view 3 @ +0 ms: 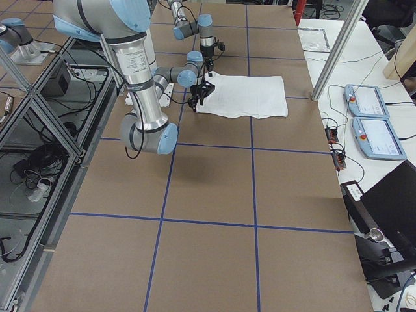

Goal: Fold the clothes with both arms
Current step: 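Grasp the near corners of the folded shirt with both grippers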

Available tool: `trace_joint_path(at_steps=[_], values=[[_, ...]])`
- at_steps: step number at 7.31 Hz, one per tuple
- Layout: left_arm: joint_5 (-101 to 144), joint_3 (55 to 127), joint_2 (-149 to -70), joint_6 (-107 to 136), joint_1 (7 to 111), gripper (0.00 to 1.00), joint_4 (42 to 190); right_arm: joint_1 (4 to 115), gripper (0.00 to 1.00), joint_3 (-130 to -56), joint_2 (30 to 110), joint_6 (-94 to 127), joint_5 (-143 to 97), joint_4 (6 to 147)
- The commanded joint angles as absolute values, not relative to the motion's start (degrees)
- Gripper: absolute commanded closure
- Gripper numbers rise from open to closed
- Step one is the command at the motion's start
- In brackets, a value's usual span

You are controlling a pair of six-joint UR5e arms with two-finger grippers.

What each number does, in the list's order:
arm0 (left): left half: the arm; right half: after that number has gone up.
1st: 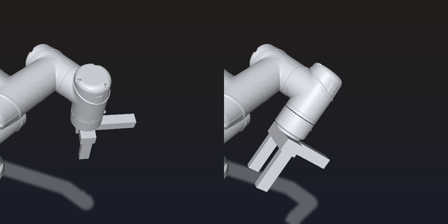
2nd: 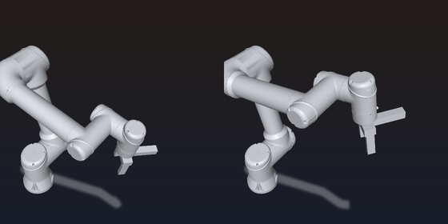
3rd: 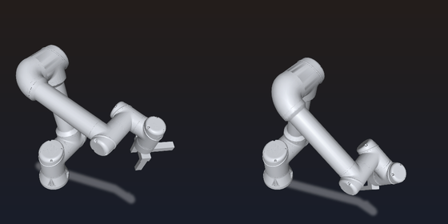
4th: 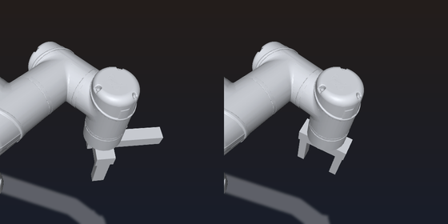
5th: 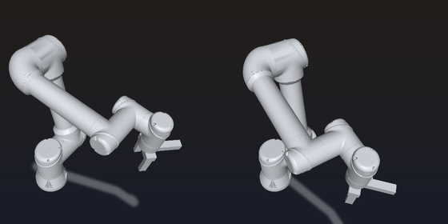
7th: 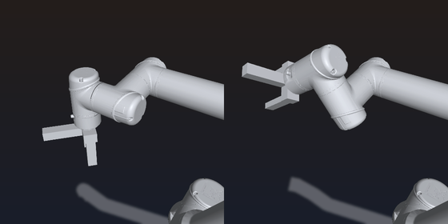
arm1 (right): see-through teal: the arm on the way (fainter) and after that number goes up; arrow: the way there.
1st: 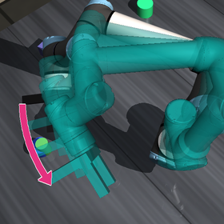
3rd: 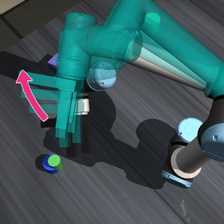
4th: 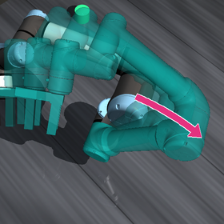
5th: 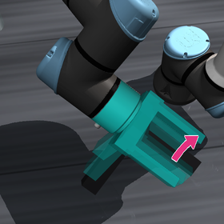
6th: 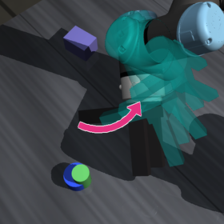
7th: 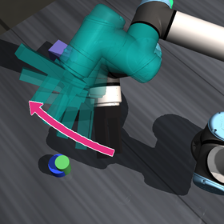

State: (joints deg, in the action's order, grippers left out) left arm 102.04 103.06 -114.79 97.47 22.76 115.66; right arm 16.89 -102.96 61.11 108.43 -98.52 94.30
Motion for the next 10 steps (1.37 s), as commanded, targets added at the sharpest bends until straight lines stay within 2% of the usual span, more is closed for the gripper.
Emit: trace_joint_path(at_steps=[1,4,8,10], values=[[102.0,103.0,-114.8,97.5,22.8,1.0,115.7,16.9,0.66,-103.0,61.2,108.4,-98.7,94.3],[102.0,103.0,-114.8,97.5,22.8,1.0,115.7,16.8,0.85,-102.9,61.1,108.2,-98.7,94.3],[102.0,102.9,-114.8,97.5,22.8,1.0,115.8,16.8,0.92,-103.1,59.9,108.0,-98.6,94.4],[102.0,103.0,-114.8,97.5,22.8,1.0,115.7,16.8,1.0,-103.6,59.7,108.0,-98.7,94.3]])
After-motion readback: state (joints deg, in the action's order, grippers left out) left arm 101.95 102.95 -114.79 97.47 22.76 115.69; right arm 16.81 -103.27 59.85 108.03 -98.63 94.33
